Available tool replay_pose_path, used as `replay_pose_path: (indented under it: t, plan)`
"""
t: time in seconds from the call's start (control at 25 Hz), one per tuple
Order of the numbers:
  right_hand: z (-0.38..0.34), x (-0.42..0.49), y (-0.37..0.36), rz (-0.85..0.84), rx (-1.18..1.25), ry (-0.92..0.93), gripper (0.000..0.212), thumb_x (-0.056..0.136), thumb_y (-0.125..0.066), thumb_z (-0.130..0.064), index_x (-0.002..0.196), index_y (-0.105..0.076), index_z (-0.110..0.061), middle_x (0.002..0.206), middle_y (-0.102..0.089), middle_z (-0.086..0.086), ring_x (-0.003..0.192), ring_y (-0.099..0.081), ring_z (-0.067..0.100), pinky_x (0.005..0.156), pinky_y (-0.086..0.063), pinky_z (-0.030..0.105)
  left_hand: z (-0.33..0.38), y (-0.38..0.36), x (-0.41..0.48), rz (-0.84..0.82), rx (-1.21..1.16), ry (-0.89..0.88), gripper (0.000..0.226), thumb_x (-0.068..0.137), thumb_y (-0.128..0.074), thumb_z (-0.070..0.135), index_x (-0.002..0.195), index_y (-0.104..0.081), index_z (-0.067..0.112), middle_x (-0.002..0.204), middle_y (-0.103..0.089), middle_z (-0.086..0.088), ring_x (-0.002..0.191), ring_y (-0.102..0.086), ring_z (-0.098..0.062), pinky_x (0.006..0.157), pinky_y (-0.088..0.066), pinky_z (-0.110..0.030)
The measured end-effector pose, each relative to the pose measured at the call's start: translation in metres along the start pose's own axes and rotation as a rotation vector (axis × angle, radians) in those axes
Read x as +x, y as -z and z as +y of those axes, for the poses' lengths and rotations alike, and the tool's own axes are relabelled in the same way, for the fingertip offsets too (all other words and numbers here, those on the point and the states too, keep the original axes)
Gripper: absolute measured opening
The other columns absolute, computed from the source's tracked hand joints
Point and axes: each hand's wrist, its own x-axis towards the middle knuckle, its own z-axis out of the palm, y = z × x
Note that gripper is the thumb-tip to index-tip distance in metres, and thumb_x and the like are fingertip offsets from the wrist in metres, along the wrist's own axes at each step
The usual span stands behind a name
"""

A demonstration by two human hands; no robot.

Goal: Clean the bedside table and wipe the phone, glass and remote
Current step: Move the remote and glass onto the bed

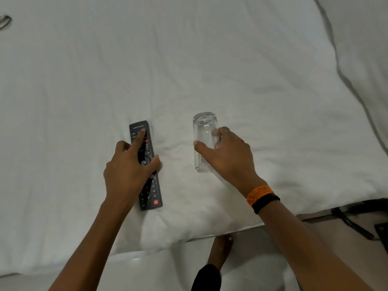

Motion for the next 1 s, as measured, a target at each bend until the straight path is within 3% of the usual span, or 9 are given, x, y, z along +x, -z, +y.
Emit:
replay_pose_path:
  t: [0.16, 0.24, 0.32, 0.4, 0.48, 0.6, 0.76, 1.0]
  plan:
    - [-0.001, 0.0, 0.005, -0.002, -0.047, 0.014, 0.091, 0.077, -0.054, -0.082, 0.145, -0.044, -0.022, 0.132, -0.055, -0.002, 0.119, -0.062, 0.024, 0.09, -0.046, 0.034, 0.0, -0.002, -0.002, -0.005, 0.061, -0.01, 0.076, 0.085, -0.062, 0.061, 0.152, -0.033, 0.041, 0.122, -0.046, -0.002, 0.08, -0.056, -0.021, 0.064, -0.04, -0.029]
    - [0.0, -0.002, 0.013, 0.02, -0.031, 0.013, 0.1, 0.075, -0.049, -0.086, 0.153, -0.035, -0.025, 0.139, -0.048, -0.004, 0.13, -0.054, 0.019, 0.102, -0.05, 0.04, 0.009, -0.002, -0.005, 0.033, 0.086, -0.006, 0.076, 0.085, -0.062, 0.062, 0.151, -0.035, 0.036, 0.142, -0.04, -0.007, 0.112, -0.055, -0.03, 0.068, -0.049, -0.037]
    - [0.007, -0.01, 0.021, 0.083, -0.025, 0.083, 0.094, 0.078, -0.048, -0.083, 0.154, -0.035, -0.028, 0.14, -0.048, -0.006, 0.135, -0.046, 0.016, 0.106, -0.049, 0.041, 0.022, 0.001, -0.013, 0.147, 0.086, -0.091, 0.075, 0.086, -0.063, 0.058, 0.151, -0.039, 0.029, 0.153, -0.036, -0.009, 0.136, -0.038, -0.035, 0.087, -0.052, -0.05]
    - [0.018, -0.025, 0.03, 0.163, -0.054, 0.18, 0.083, 0.084, -0.048, -0.075, 0.152, -0.039, -0.028, 0.145, -0.047, -0.005, 0.137, -0.042, 0.016, 0.109, -0.045, 0.041, 0.042, 0.004, -0.025, 0.271, 0.032, -0.27, 0.072, 0.091, -0.059, 0.053, 0.152, -0.04, 0.021, 0.157, -0.036, -0.012, 0.146, -0.03, -0.034, 0.112, -0.037, -0.049]
    - [0.041, -0.046, 0.042, 0.292, -0.111, 0.241, 0.077, 0.088, -0.049, -0.07, 0.149, -0.046, -0.023, 0.149, -0.048, 0.0, 0.137, -0.044, 0.02, 0.109, -0.043, 0.042, 0.078, 0.0, -0.044, 0.3, -0.074, -0.48, 0.071, 0.093, -0.056, 0.05, 0.154, -0.037, 0.017, 0.158, -0.036, -0.014, 0.152, -0.025, -0.033, 0.123, -0.022, -0.044]
    - [0.089, -0.08, 0.057, 0.484, -0.115, 0.268, 0.071, 0.092, -0.055, -0.061, 0.145, -0.053, -0.015, 0.15, -0.049, 0.011, 0.138, -0.047, 0.028, 0.11, -0.042, 0.046, 0.141, -0.022, -0.088, 0.189, -0.26, -0.752, 0.068, 0.096, -0.055, 0.042, 0.154, -0.036, 0.014, 0.159, -0.037, -0.015, 0.153, -0.024, -0.032, 0.126, -0.017, -0.04]
    - [0.201, -0.151, 0.093, 0.673, -0.164, -0.017, 0.069, 0.094, -0.051, -0.064, 0.144, -0.054, -0.016, 0.153, -0.044, 0.014, 0.139, -0.044, 0.032, 0.115, -0.038, 0.048, 0.232, -0.087, -0.157, -0.112, -0.43, -1.024, 0.056, 0.101, -0.052, 0.033, 0.151, -0.042, 0.011, 0.156, -0.043, -0.013, 0.153, -0.026, -0.027, 0.123, -0.028, -0.042]
    - [0.359, -0.235, 0.127, 0.801, -0.194, -0.459, 0.077, 0.088, -0.054, -0.063, 0.148, -0.049, -0.015, 0.16, -0.036, 0.017, 0.147, -0.033, 0.035, 0.119, -0.035, 0.05, 0.339, -0.196, -0.229, -0.412, -0.188, -1.259, 0.067, 0.103, -0.031, 0.055, 0.16, -0.021, 0.021, 0.165, -0.024, -0.009, 0.157, -0.012, -0.023, 0.126, -0.018, -0.044]
